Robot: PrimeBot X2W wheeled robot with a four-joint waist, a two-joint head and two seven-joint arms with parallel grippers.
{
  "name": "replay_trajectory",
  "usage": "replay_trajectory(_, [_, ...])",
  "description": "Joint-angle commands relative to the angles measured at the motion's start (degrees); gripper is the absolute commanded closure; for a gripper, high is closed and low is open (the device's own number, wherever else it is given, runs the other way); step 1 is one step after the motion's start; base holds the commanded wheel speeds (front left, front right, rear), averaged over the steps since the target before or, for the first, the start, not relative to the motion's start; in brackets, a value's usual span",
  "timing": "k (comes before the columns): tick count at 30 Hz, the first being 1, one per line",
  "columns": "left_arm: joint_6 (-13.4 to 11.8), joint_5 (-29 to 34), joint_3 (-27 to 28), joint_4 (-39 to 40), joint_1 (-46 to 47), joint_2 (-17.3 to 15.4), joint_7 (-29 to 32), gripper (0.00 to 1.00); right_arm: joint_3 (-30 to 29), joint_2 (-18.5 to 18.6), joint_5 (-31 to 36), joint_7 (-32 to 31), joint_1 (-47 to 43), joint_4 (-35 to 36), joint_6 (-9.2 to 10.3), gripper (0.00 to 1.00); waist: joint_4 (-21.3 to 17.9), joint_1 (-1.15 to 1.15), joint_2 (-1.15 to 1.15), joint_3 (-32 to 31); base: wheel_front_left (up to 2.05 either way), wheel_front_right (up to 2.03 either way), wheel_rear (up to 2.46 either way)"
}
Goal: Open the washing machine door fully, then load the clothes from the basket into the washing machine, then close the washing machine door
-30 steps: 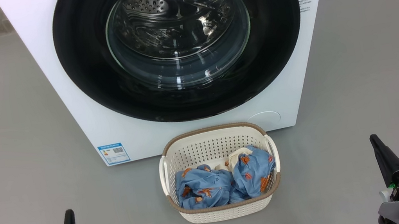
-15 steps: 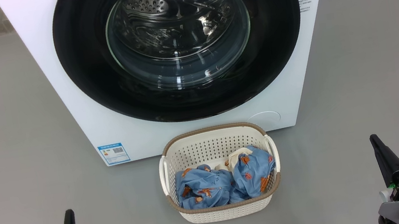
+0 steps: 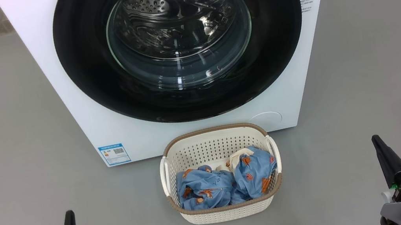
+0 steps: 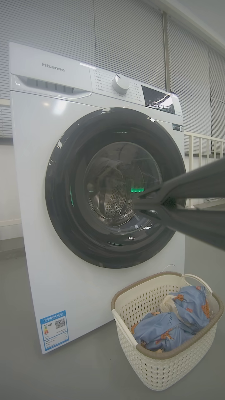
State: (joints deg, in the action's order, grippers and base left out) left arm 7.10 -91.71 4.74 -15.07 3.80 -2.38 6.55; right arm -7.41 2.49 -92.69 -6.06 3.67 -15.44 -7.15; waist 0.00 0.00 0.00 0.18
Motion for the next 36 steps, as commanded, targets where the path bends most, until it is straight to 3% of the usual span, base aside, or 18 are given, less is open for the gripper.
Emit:
replay_trajectory(1, [0.39,-0.41,1.84,1.02,2.40,-0.50,-0.02,1.00,1.03,0.53,0.41,-0.31,2.50,1.43,-0.34,1.00,0.00,0.00,0.00,0.00,0.00,0.00,0.00])
replay_trajectory(2, [-0.02,0.01,-0.05,-0.25,-0.11,0.03,0.00,0.00,0.02,-0.09,0.00,0.01,-0.08,-0.29,0.00,0.00,0.00,0.00,0.00,0.00,0.00,0.00,0.00])
replay_trajectory(11, [-0.06,0.08,-0.42,-0.96,-0.49,0.35,-1.00,0.00,0.58,-0.62,-0.39,1.05,-0.69,-1.12,-0.01,0.00,0.06,0.13,0.00,-0.17,0.00,0.00,0.00])
replay_trajectory(16, [-0.04,0.28,-0.65,-0.41,-0.20,0.31,-1.80,0.00,0.98,-0.58,-0.52,1.88,-0.41,-0.41,-0.02,0.00,0.11,0.01,0.00,-0.06,0.00,0.00,0.00])
replay_trajectory(36, [0.03,4.36,-3.24,0.98,1.53,-1.51,-5.16,0.00,3.89,0.53,3.04,4.98,1.02,2.63,-0.08,0.00,0.14,0.00,0.00,0.70,0.00,0.00,0.00])
